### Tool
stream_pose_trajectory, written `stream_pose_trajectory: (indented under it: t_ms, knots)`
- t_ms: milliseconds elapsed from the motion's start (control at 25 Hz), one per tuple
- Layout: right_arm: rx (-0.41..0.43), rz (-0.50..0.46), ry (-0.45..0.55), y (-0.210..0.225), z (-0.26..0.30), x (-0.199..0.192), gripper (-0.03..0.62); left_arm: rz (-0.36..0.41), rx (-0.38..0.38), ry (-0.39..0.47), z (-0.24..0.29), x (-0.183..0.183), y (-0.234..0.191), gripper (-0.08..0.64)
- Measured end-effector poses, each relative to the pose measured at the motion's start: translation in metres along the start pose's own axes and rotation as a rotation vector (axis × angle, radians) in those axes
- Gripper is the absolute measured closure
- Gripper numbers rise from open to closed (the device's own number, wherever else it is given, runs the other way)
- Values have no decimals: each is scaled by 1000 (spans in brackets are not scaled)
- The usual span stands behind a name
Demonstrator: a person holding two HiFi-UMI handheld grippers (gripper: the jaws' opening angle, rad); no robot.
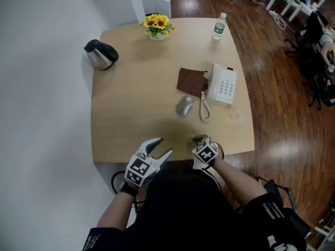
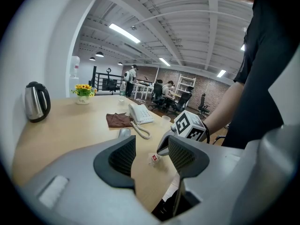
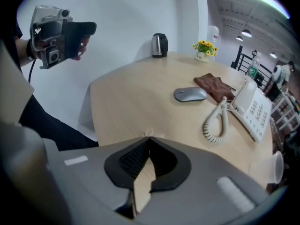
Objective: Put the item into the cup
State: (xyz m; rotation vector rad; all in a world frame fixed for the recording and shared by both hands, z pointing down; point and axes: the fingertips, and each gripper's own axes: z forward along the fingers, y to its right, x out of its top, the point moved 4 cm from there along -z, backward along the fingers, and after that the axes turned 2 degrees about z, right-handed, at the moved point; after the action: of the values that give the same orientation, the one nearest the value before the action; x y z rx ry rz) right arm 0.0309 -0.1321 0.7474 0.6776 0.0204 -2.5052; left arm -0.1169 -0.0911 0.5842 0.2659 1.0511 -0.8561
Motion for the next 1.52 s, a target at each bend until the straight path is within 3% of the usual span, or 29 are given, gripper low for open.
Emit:
stream_pose_trajectory:
  t_ms: [280,640,840,1080,1280,1520]
  knots:
    - [-41,89,122,20,-37,15,583,12,-13,13,7,12,-4,347]
    - [-263,204,245,125,-143,6,583,44,-60,26,27,27,0,347]
    - [-390,191,157,182,-172,-27,583,70,-88,19,38,31,6,347]
    - [-458,213,47,224,-159,-61,583,82,-92,5,43,35,8,347]
    - [-454,227,-17,233,-141,-75,583,81,-83,-6,44,34,10,347]
    - [-385,270,-28,233,-122,-75,583,81,-73,-18,44,34,11,347]
